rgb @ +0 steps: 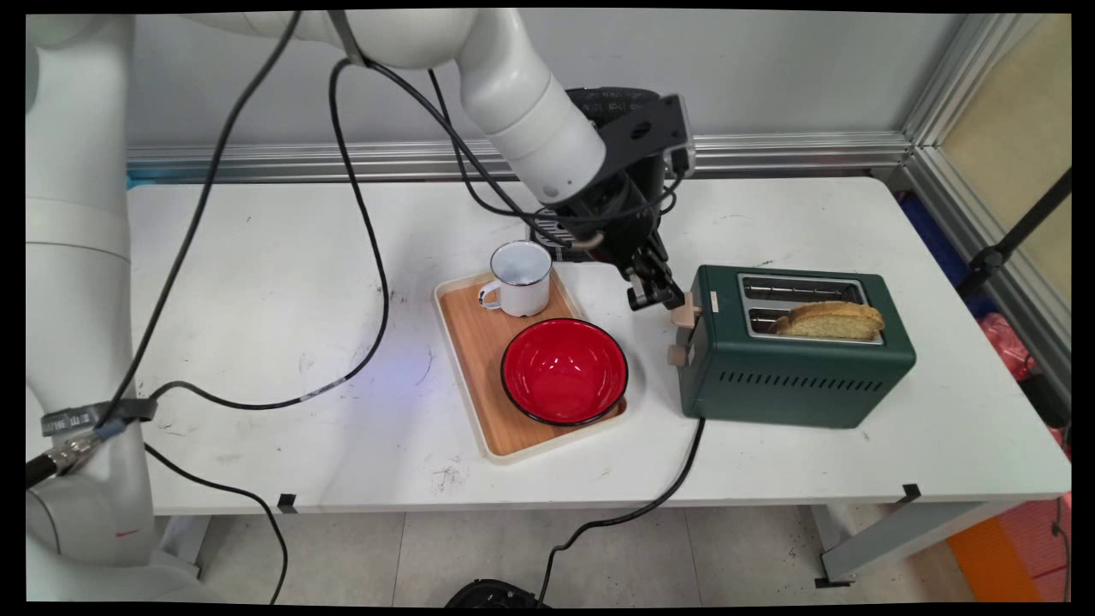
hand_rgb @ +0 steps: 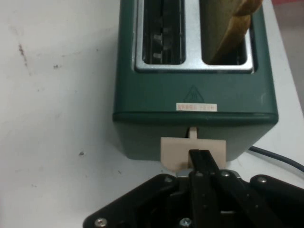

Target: Press the toaster switch

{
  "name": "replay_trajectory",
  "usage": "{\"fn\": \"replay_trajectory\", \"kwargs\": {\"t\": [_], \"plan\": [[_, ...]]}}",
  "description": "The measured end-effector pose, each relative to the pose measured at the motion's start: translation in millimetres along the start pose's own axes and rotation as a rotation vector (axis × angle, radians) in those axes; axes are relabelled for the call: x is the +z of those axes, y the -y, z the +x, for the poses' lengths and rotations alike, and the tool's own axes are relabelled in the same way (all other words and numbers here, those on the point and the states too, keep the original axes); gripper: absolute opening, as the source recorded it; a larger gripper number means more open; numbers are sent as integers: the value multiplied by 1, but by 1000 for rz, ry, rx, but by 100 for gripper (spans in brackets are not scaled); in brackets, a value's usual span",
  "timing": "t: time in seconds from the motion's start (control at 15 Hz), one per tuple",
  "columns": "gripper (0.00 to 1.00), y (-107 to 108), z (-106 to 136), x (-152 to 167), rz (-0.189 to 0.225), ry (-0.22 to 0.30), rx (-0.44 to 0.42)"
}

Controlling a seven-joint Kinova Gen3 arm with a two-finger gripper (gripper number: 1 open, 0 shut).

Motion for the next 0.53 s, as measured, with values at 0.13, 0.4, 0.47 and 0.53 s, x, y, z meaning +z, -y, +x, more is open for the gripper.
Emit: {"fn": "replay_trajectory", "kwargs": {"t": [0.13, 0.4, 0.47, 0.53], "plan": [[0, 0, 0, 8, 0, 2, -3], [0, 2, 2, 22, 0, 5, -11], [0, 3, 1, 24, 0, 6, -12], [0, 3, 1, 26, 0, 7, -13]]}}
